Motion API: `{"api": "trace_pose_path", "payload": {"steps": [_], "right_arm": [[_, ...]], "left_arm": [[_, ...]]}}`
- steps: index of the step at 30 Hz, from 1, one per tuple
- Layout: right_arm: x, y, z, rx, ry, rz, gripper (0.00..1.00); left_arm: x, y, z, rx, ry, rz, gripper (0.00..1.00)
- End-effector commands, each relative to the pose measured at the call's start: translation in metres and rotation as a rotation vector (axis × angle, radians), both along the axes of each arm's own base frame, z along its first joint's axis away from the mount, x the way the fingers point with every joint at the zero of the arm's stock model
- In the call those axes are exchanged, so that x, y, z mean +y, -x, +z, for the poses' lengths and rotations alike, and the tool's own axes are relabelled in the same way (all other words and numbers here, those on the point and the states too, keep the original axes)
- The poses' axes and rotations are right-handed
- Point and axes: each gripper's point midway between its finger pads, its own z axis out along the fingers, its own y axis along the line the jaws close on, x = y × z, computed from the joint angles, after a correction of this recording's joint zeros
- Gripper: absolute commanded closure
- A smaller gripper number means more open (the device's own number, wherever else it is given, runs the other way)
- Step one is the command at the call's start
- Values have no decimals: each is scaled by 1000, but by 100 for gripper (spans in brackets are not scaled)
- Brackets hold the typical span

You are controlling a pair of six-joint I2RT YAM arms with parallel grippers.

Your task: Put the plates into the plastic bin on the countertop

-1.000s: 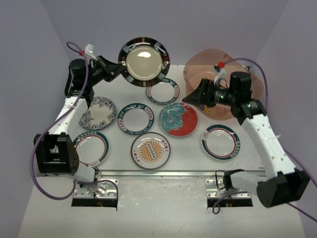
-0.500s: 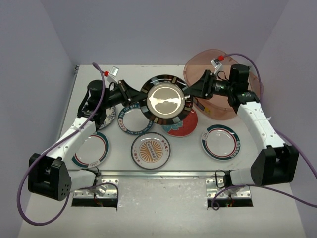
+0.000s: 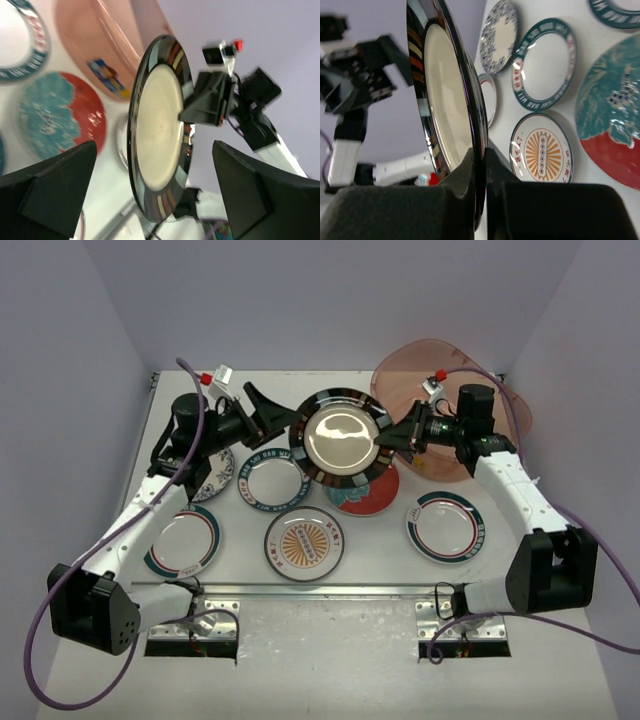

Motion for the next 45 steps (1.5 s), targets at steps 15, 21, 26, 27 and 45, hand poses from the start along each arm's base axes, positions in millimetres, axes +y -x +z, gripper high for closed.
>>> {"api": "trace_pose_path", "payload": {"steps": [15, 21, 26, 27, 45], "right_arm": [[-211, -157, 40, 51, -13, -1369, 100], [-199, -181, 22, 25, 122, -1478, 100], [-197, -193, -13, 95, 158, -1535, 100], [-199, -195, -17, 98, 166, -1539, 100], [-190, -188, -82, 504, 490, -1362, 2]], "left_arm": [[120, 75, -57, -154, -603, 387, 0], [112, 85, -58, -220, -567, 351, 0], [111, 93, -53, -266, -536, 350, 0], [111, 95, -51, -275, -531, 352, 0], [118, 93, -53, -257, -534, 399, 0]]}}
